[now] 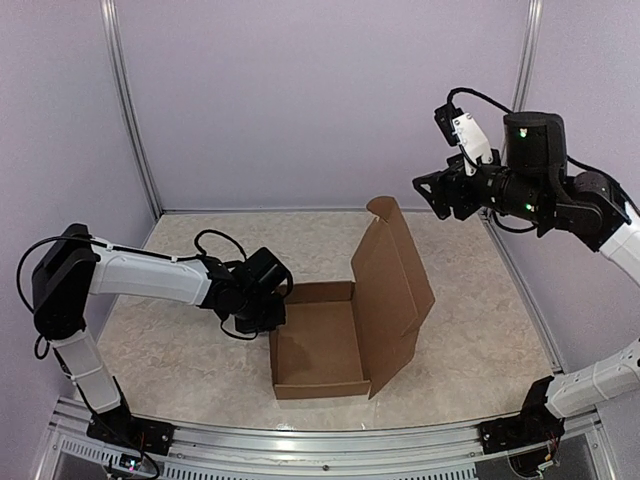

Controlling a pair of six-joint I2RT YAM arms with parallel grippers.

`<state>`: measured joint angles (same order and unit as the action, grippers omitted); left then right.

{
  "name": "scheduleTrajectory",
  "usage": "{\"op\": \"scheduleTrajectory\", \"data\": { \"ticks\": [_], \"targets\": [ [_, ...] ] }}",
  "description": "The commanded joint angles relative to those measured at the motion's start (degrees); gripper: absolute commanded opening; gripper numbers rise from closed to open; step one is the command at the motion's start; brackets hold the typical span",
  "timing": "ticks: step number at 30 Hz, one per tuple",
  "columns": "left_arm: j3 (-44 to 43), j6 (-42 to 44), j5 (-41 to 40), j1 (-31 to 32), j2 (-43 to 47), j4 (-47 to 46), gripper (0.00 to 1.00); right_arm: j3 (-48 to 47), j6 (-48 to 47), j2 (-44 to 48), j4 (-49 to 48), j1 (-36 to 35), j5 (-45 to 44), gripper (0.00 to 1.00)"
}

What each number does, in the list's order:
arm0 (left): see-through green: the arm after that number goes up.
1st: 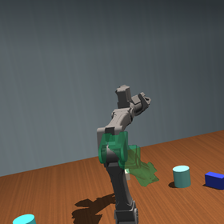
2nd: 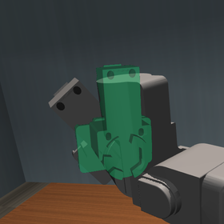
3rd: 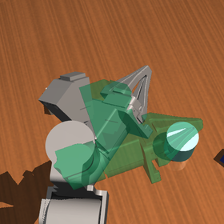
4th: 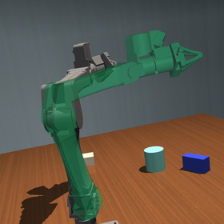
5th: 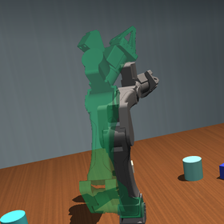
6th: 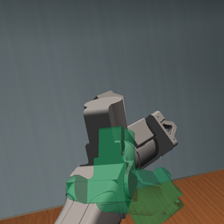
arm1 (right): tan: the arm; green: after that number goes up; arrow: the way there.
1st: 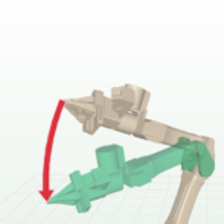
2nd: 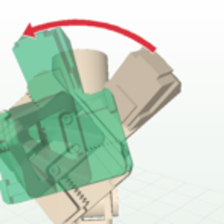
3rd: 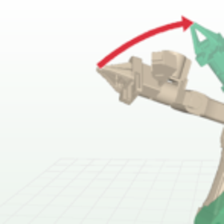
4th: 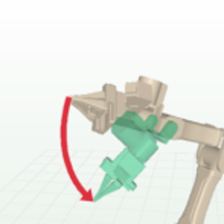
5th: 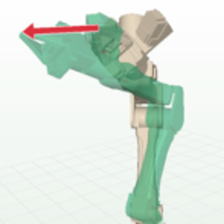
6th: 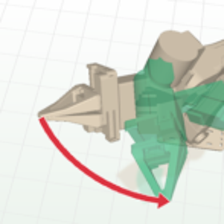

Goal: Fold the paper box

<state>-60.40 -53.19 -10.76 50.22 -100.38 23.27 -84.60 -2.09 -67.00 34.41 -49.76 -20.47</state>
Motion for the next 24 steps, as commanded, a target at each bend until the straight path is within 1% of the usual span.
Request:
{"op": "scheduleTrajectory", "data": {
  "ticks": [1,5,11,15,19,22,24],
  "targets": [
    [-2.7,-5.2,-1.0,-0.8,-0.8,1.2,0.0,5.8,4.6,1.7,-0.9,0.6,-3.3,0.82],
    [-3.8,-8.1,-1.1,-1.4,-1.6,0.9,0.0,12.9,8.4,4.2,-4.3,2.0,-2.3,0.86],
    [-3.2,-14.2,-2.3,-1.5,-2.4,-1.0,0.0,19.9,15.4,5.8,-7.1,4.2,-1.2,0.87],
    [-2.1,-18.9,-2.8,-1.6,-2.8,-3.6,0.0,20.9,18.0,7.1,-7.1,4.9,-0.1,0.88],
    [-4.1,-21.1,-3.4,-1.0,-4.6,-3.5,0.0,20.5,19.6,9.0,-6.4,5.3,0.2,0.88],
    [-4.9,-21.6,-4.0,-0.6,-5.1,-3.4,0.04,20.0,19.5,9.9,-7.2,5.6,2.9,0.88],
    [-5.2,-21.9,-4.4,-0.6,-5.3,-3.1,0.1,19.1,19.3,10.2,-8.1,5.7,5.4,0.88]
  ]
}}
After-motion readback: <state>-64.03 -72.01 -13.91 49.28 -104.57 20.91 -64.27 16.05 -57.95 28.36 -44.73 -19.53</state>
